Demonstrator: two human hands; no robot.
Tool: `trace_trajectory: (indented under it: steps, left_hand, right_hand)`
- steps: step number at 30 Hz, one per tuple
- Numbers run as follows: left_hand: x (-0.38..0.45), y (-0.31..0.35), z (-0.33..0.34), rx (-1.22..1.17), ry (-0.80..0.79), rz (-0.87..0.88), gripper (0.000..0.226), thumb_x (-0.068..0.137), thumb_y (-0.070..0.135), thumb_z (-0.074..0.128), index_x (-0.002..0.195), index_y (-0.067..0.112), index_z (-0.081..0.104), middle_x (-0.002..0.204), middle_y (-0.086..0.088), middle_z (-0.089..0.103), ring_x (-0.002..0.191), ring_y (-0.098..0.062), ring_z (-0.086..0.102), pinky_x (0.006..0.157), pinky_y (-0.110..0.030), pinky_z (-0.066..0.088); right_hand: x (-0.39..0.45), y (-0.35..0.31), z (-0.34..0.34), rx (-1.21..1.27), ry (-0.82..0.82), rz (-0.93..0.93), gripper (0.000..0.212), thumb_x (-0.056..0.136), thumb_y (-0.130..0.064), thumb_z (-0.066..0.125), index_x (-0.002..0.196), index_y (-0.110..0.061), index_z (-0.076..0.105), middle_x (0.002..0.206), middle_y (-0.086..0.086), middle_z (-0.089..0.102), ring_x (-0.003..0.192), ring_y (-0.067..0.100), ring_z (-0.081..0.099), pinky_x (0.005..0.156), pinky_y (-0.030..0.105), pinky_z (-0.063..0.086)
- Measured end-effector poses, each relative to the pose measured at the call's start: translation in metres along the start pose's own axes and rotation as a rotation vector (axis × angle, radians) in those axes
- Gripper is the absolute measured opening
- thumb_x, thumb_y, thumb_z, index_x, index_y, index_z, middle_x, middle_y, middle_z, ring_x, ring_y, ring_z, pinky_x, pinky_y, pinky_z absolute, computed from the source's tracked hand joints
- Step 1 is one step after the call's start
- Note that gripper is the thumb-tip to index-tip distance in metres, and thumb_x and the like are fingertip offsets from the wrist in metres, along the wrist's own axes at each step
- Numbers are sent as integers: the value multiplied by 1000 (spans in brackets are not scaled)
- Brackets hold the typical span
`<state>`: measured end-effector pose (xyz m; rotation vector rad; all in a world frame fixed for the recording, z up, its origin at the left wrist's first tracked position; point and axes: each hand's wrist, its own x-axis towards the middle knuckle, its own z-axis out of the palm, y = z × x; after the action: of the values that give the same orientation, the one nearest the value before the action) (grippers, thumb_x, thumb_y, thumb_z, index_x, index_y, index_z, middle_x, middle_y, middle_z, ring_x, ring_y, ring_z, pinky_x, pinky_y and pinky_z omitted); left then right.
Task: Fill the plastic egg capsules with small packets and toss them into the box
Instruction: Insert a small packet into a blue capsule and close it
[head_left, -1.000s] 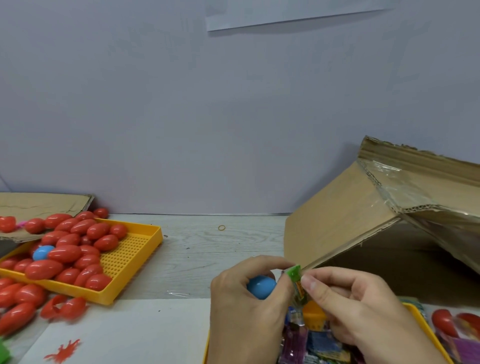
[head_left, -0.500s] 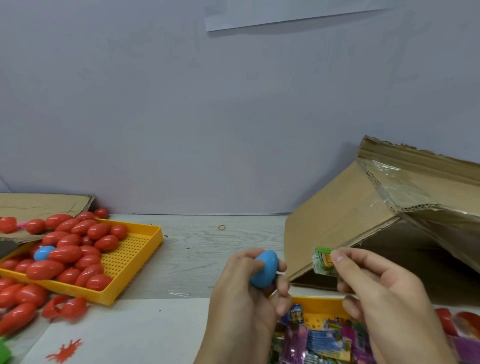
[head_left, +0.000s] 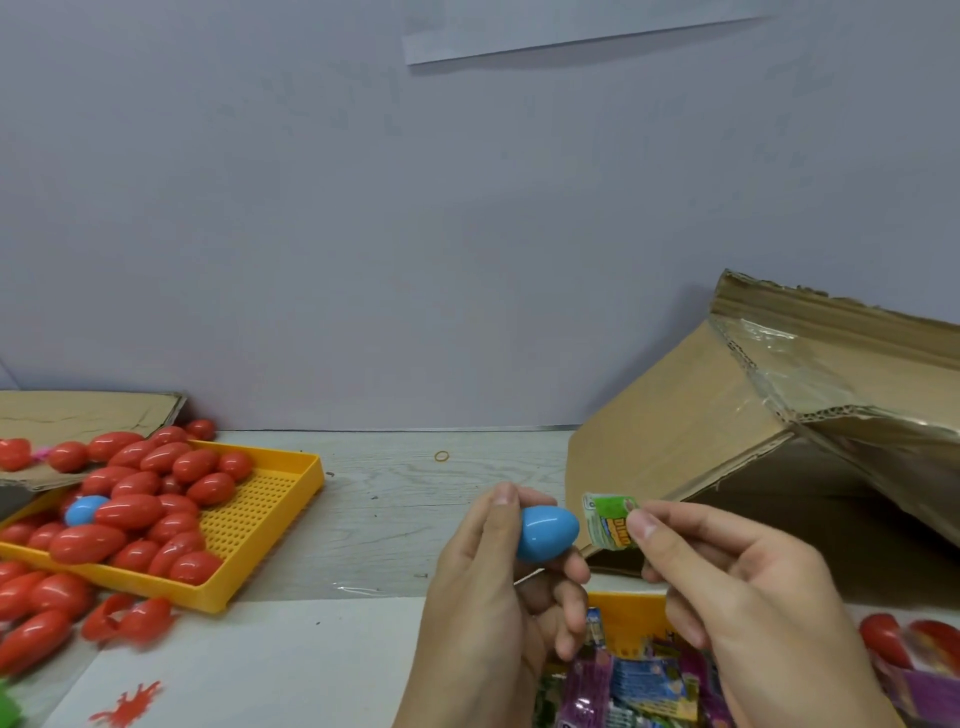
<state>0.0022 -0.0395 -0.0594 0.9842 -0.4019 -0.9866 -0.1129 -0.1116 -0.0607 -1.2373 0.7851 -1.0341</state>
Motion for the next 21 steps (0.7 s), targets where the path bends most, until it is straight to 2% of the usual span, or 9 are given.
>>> trace_trajectory:
  steps: [5, 7, 9, 12, 14, 17, 21]
  left_hand:
    - [-1, 2, 0, -3, -6, -42, 32, 67, 21, 63, 94, 4, 57, 57, -20, 56, 35, -20, 43, 31, -20, 34]
    - [0, -1, -2, 64, -16, -19, 13, 83, 11, 59, 94, 4, 56, 57, -18, 57, 34, -20, 42, 32, -19, 32]
    - [2, -4, -6, 139, -22, -7, 8, 95, 13, 53, 95, 6, 56, 56, -16, 57, 33, -19, 41, 33, -18, 30]
    - [4, -8, -10, 199, -59, -12, 8, 96, 15, 52, 95, 7, 56, 56, -15, 58, 33, -18, 41, 33, -17, 29]
    - [5, -8, -9, 204, -78, -24, 8, 96, 16, 52, 94, 9, 55, 56, -15, 58, 33, -19, 42, 33, -17, 30]
    - [5, -9, -8, 173, -97, -29, 8, 94, 17, 51, 94, 10, 55, 57, -15, 58, 33, -20, 43, 33, -17, 30]
    - [5, -10, -7, 154, -102, -51, 10, 95, 18, 50, 97, 12, 57, 57, -11, 56, 33, -20, 42, 33, -16, 30]
  right_hand:
    - [-1, -2, 2, -18, -38, 0, 24, 52, -36, 72, 75, -33, 78, 59, 2, 70, 37, 0, 53, 39, 5, 36]
    - [-1, -3, 3, -21, -40, -13, 23, 53, -35, 72, 76, -33, 78, 58, 3, 70, 39, 1, 55, 39, 5, 36]
    - [-2, -3, 4, -29, -37, -24, 23, 54, -34, 72, 76, -32, 77, 59, 4, 70, 40, 2, 55, 39, 6, 36]
    - [-3, -2, 5, -40, -44, -40, 17, 59, -28, 74, 76, -32, 77, 62, 5, 71, 43, 2, 57, 39, 6, 36]
    - [-3, -1, 6, -64, -54, -55, 15, 68, -18, 77, 75, -31, 78, 63, 4, 72, 45, 2, 59, 41, 7, 37]
    - [-4, 2, 5, -139, -60, -104, 26, 75, -8, 77, 73, -34, 77, 67, 2, 74, 56, 4, 67, 49, 10, 45]
    - [-4, 5, 4, -210, -63, -150, 29, 75, -8, 78, 76, -37, 77, 71, 1, 76, 68, 13, 72, 63, 17, 55]
